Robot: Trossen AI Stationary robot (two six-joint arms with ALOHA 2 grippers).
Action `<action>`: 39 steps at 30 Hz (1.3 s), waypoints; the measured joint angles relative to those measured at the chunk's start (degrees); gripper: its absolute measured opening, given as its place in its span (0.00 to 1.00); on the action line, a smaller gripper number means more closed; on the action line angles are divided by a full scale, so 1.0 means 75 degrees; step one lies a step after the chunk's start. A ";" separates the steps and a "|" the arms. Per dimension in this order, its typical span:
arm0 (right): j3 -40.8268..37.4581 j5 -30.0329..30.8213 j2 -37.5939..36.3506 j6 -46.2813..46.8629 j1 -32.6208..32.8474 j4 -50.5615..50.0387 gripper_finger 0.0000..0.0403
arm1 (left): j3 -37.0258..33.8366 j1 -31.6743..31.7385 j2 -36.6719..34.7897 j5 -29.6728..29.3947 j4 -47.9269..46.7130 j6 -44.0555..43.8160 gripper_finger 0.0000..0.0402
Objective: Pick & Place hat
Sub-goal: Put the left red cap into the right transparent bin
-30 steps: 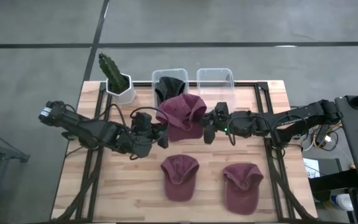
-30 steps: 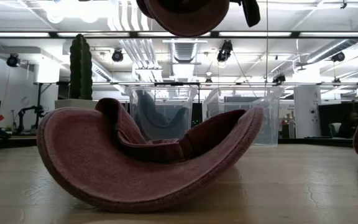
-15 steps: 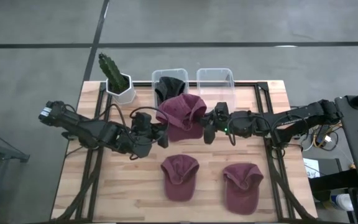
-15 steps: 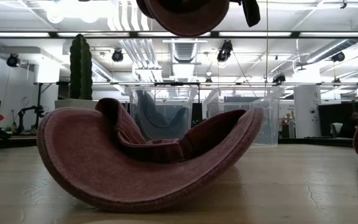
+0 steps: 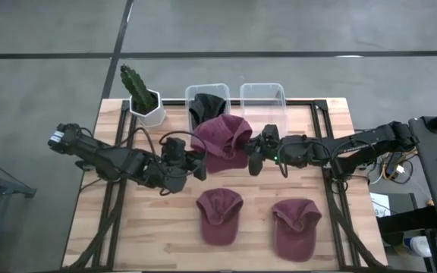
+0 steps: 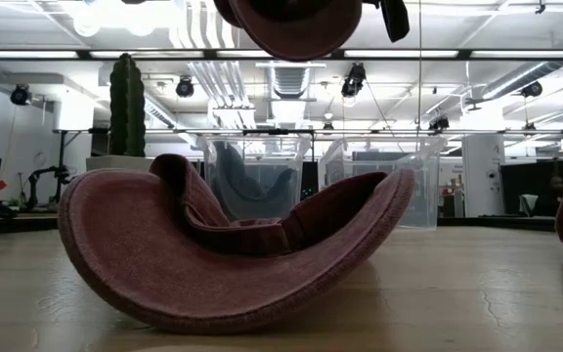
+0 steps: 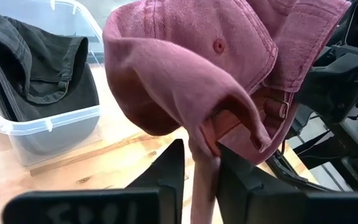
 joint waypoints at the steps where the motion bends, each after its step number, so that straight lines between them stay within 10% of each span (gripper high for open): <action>1: 0.0000 0.0000 0.0000 -0.0001 0.0000 0.0000 0.03 | 0.0000 0.0000 0.0005 0.0002 0.0000 0.0010 0.19; 13: 0.0000 0.0144 -0.0066 -0.0134 -0.0093 -0.0037 0.03 | 0.0000 -0.0001 -0.0074 0.0255 -0.0013 0.0225 0.49; 27: 0.0000 0.0648 -0.0859 0.0087 -0.0780 -0.1559 0.03 | 0.0005 -0.0303 -0.0992 0.0296 -0.0044 0.1578 0.50; 39: 0.0000 -0.0163 -0.1510 0.0206 -0.3319 -0.3336 0.03 | 0.0000 -0.0303 -0.1309 -0.0131 -0.0874 0.1926 0.50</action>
